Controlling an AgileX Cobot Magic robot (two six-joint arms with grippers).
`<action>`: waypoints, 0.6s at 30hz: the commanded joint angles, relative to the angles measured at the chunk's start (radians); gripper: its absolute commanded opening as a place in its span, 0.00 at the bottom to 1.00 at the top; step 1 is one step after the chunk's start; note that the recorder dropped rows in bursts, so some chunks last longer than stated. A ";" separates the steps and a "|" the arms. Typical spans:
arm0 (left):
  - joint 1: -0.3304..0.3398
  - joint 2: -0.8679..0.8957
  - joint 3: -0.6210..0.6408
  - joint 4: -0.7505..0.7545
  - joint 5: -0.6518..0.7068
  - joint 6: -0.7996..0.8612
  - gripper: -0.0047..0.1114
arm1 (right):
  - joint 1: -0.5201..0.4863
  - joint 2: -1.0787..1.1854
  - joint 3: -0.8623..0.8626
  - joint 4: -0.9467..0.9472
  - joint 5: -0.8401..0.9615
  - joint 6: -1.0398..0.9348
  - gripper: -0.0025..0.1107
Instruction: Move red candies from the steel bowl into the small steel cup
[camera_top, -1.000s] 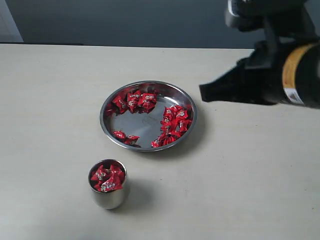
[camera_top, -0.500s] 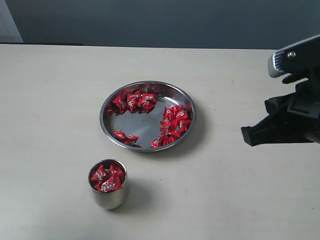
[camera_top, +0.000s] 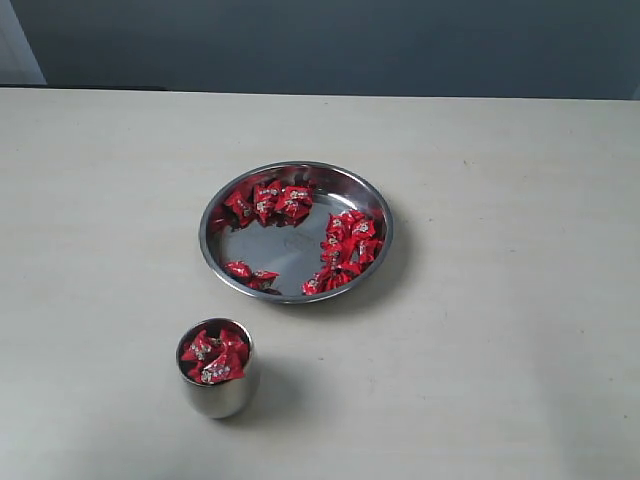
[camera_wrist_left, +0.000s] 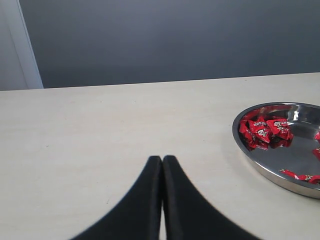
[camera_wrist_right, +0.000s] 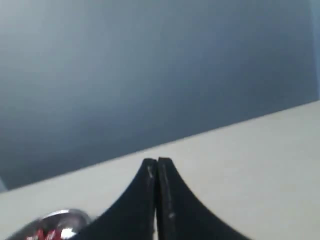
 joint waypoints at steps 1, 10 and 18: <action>0.004 -0.005 0.002 0.002 -0.006 -0.002 0.04 | -0.214 -0.098 0.022 -0.020 -0.167 -0.055 0.02; 0.004 -0.005 0.002 -0.003 -0.006 -0.002 0.04 | -0.451 -0.098 0.022 0.073 -0.497 -0.098 0.02; 0.004 -0.005 0.002 0.000 -0.006 -0.002 0.04 | -0.451 -0.098 -0.039 1.103 -0.464 -0.990 0.02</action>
